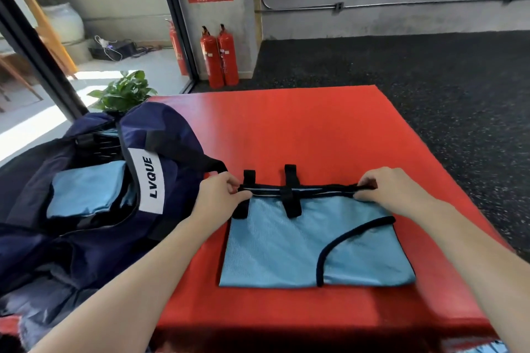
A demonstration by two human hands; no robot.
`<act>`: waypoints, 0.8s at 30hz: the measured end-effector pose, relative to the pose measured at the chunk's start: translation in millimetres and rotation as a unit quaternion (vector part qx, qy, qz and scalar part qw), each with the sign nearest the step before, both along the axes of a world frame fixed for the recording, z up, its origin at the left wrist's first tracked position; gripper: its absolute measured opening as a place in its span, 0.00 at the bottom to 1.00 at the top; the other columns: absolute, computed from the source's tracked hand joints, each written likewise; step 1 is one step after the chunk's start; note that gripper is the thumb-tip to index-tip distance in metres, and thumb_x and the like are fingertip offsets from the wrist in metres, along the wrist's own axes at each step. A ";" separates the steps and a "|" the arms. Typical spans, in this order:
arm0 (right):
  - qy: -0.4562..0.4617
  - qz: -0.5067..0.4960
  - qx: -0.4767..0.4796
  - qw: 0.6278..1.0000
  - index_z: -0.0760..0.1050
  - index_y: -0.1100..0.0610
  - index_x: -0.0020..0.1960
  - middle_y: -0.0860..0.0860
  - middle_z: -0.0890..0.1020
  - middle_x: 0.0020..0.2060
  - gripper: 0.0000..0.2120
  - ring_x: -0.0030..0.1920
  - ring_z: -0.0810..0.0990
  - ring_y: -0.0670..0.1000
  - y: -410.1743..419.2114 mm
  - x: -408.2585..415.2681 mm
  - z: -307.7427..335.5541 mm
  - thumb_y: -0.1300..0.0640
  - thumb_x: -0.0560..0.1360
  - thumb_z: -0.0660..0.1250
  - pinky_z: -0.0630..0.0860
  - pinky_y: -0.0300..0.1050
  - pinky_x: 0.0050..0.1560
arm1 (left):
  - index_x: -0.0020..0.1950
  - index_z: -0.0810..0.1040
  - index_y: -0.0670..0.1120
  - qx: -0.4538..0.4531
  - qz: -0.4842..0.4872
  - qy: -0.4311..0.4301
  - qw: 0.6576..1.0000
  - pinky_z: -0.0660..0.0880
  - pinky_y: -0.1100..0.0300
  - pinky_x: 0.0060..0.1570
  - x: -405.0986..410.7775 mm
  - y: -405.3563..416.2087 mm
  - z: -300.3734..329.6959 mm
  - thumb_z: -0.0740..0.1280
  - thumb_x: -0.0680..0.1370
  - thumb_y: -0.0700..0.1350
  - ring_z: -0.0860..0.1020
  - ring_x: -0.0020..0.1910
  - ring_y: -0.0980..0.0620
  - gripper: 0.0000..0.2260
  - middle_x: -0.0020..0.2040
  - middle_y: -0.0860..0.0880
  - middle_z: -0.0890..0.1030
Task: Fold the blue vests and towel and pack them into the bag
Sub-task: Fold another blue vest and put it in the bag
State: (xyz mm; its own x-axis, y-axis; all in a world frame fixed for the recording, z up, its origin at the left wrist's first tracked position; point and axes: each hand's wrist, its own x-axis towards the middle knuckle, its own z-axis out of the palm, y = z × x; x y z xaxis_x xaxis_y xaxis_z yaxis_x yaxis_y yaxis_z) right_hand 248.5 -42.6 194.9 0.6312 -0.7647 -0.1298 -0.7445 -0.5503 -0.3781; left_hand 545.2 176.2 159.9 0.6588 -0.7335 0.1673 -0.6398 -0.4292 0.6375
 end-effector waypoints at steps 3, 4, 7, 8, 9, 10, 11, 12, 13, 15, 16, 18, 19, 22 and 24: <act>0.037 0.005 -0.081 0.996 0.79 0.46 0.53 0.45 0.80 0.49 0.13 0.53 0.79 0.51 8.3 7.9 5.9 0.43 0.72 0.75 0.76 0.51 0.54 | 0.47 0.79 0.47 -0.007 0.012 0.007 1.000 0.74 0.62 0.43 -0.7 -0.4 0.2 0.81 0.69 0.51 0.78 0.42 0.54 0.15 0.36 0.52 0.77; 0.029 0.012 -0.106 0.994 0.79 0.46 0.54 0.45 0.80 0.49 0.14 0.54 0.79 0.51 13.5 12.7 7.8 0.44 0.72 0.75 0.76 0.51 0.54 | 0.48 0.79 0.47 -0.009 0.012 0.008 1.000 0.74 0.63 0.42 -2.3 0.2 0.7 0.81 0.69 0.51 0.78 0.42 0.54 0.16 0.36 0.51 0.77; -0.047 0.036 -0.083 0.995 0.79 0.47 0.53 0.43 0.80 0.46 0.10 0.50 0.80 0.47 40.4 29.4 11.0 0.44 0.75 0.72 0.78 0.50 0.52 | 0.50 0.78 0.49 -0.010 0.007 0.004 1.000 0.72 0.66 0.40 -7.7 2.6 0.7 0.79 0.71 0.51 0.77 0.42 0.55 0.15 0.39 0.51 0.78; -0.069 0.040 -0.048 0.996 0.79 0.46 0.52 0.41 0.80 0.45 0.09 0.48 0.80 0.45 51.6 35.6 11.2 0.44 0.76 0.71 0.78 0.48 0.50 | 0.52 0.78 0.49 -0.011 0.005 0.003 1.000 0.72 0.66 0.41 -10.0 3.6 1.0 0.78 0.72 0.52 0.77 0.42 0.56 0.15 0.40 0.52 0.78; -0.083 0.044 -0.014 0.996 0.79 0.46 0.51 0.40 0.80 0.44 0.09 0.46 0.79 0.43 62.8 41.8 10.5 0.43 0.76 0.71 0.78 0.45 0.48 | 0.54 0.77 0.49 -0.012 0.004 0.003 1.000 0.72 0.65 0.41 -12.8 4.8 1.7 0.77 0.73 0.52 0.77 0.42 0.56 0.15 0.40 0.52 0.78; -0.090 0.051 0.013 0.995 0.78 0.47 0.52 0.40 0.80 0.43 0.10 0.45 0.79 0.42 72.1 48.1 8.8 0.42 0.77 0.70 0.78 0.43 0.47 | 0.55 0.77 0.50 -0.013 0.004 0.001 1.000 0.73 0.64 0.42 -16.0 6.0 2.8 0.76 0.74 0.52 0.76 0.42 0.56 0.15 0.42 0.53 0.78; -0.093 0.058 0.031 0.993 0.78 0.48 0.54 0.41 0.80 0.44 0.12 0.45 0.79 0.42 79.9 54.3 6.1 0.41 0.77 0.69 0.77 0.42 0.46 | 0.57 0.76 0.51 -0.013 0.006 -0.003 1.000 0.74 0.62 0.42 -19.2 7.1 3.8 0.75 0.75 0.53 0.76 0.43 0.56 0.15 0.43 0.53 0.77; -0.097 0.063 0.047 0.992 0.77 0.48 0.56 0.42 0.81 0.46 0.15 0.44 0.79 0.42 85.4 59.7 2.8 0.40 0.77 0.68 0.76 0.42 0.45 | 0.58 0.76 0.51 -0.012 0.007 -0.008 1.000 0.75 0.60 0.43 -22.3 8.0 4.9 0.73 0.76 0.54 0.76 0.43 0.57 0.15 0.44 0.54 0.77; -0.102 0.064 0.060 0.991 0.76 0.49 0.59 0.42 0.81 0.47 0.17 0.44 0.78 0.43 89.7 64.7 0.1 0.39 0.77 0.68 0.75 0.41 0.44 | 0.60 0.75 0.51 -0.009 0.008 -0.012 1.000 0.74 0.60 0.44 -25.1 8.8 6.2 0.72 0.76 0.55 0.75 0.44 0.57 0.16 0.46 0.54 0.76; -0.114 0.059 0.083 0.988 0.74 0.51 0.64 0.44 0.80 0.50 0.23 0.45 0.78 0.44 95.1 72.3 -3.6 0.38 0.77 0.67 0.72 0.40 0.43 | 0.64 0.74 0.51 0.004 0.008 -0.020 1.000 0.73 0.60 0.45 -31.0 11.1 9.5 0.70 0.77 0.56 0.74 0.46 0.58 0.18 0.49 0.55 0.75; -0.120 0.054 0.091 0.987 0.72 0.52 0.67 0.46 0.80 0.53 0.25 0.47 0.78 0.45 96.9 75.1 -4.6 0.38 0.77 0.67 0.72 0.41 0.46 | 0.65 0.72 0.51 0.016 0.005 -0.026 1.000 0.73 0.59 0.46 -33.7 12.2 11.5 0.69 0.78 0.56 0.74 0.47 0.57 0.19 0.51 0.54 0.74; -0.127 0.046 0.101 0.986 0.69 0.52 0.71 0.49 0.79 0.58 0.28 0.52 0.78 0.47 100.2 78.5 -4.9 0.37 0.77 0.67 0.72 0.42 0.51 | 0.68 0.71 0.51 0.038 -0.008 -0.043 0.998 0.74 0.58 0.47 -37.8 14.4 13.9 0.69 0.78 0.55 0.74 0.47 0.56 0.21 0.53 0.53 0.72; -0.130 0.042 0.107 0.985 0.68 0.52 0.71 0.49 0.78 0.60 0.29 0.53 0.77 0.48 101.7 79.5 -4.9 0.37 0.77 0.67 0.73 0.43 0.53 | 0.69 0.70 0.52 0.043 -0.016 -0.050 0.998 0.74 0.58 0.47 -39.3 15.4 14.6 0.69 0.78 0.55 0.74 0.47 0.55 0.21 0.54 0.53 0.72; -0.134 0.040 0.119 0.983 0.68 0.51 0.72 0.50 0.78 0.61 0.29 0.54 0.77 0.49 102.7 81.2 -4.3 0.38 0.77 0.67 0.73 0.43 0.54 | 0.70 0.70 0.51 0.027 -0.027 -0.038 0.999 0.72 0.60 0.49 -40.5 15.4 14.6 0.69 0.78 0.54 0.73 0.48 0.56 0.22 0.56 0.53 0.70; -0.145 0.041 0.123 0.981 0.69 0.51 0.71 0.49 0.78 0.59 0.27 0.52 0.78 0.48 101.2 81.8 -3.1 0.38 0.77 0.67 0.73 0.40 0.49 | 0.69 0.71 0.51 0.003 -0.029 -0.017 0.999 0.70 0.62 0.50 -40.8 13.6 15.3 0.71 0.77 0.53 0.73 0.46 0.58 0.22 0.57 0.54 0.70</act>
State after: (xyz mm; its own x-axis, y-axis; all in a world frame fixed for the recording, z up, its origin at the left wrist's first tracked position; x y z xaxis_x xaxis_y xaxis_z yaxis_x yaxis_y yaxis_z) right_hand 330.3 58.6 191.8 0.7268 -0.6780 -0.1098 -0.5433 -0.4697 -0.6959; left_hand 504.4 189.9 175.2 0.6084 -0.7720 0.1842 -0.6859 -0.3946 0.6115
